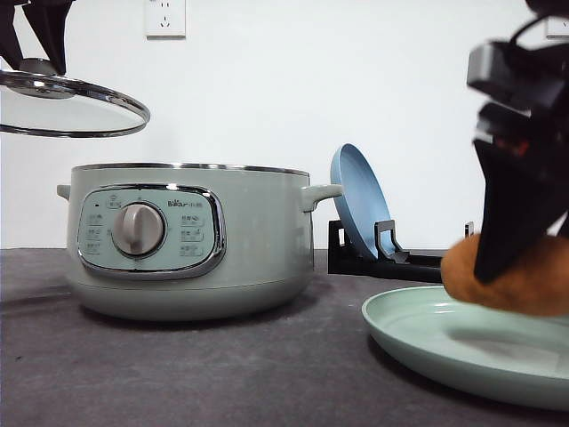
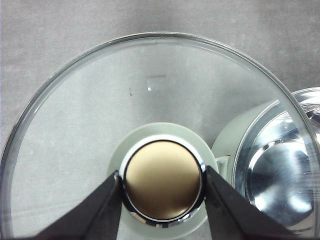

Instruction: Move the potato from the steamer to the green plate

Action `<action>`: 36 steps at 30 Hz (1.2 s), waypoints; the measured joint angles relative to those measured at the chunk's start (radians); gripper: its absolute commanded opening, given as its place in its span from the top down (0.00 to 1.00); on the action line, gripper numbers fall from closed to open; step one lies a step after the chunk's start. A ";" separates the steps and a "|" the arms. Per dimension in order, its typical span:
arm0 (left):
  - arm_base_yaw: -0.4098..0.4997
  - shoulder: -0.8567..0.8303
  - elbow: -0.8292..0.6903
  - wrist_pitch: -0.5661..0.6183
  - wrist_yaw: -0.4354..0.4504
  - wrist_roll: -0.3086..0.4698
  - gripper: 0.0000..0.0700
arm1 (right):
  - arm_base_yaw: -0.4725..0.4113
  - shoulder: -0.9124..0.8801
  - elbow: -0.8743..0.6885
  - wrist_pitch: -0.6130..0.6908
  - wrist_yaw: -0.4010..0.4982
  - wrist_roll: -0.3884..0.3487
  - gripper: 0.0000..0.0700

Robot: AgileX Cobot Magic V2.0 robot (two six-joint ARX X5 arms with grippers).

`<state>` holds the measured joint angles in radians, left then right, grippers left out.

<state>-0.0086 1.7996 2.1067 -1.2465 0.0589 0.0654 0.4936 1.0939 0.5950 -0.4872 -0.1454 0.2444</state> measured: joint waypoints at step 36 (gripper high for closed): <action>0.000 0.000 0.000 -0.005 0.014 0.000 0.99 | -0.004 -0.145 0.277 -0.279 0.034 0.000 0.09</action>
<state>-0.0086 1.7996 2.1067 -1.2510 0.0734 0.0650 0.4896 0.9487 0.8717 -0.7664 -0.1116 0.2443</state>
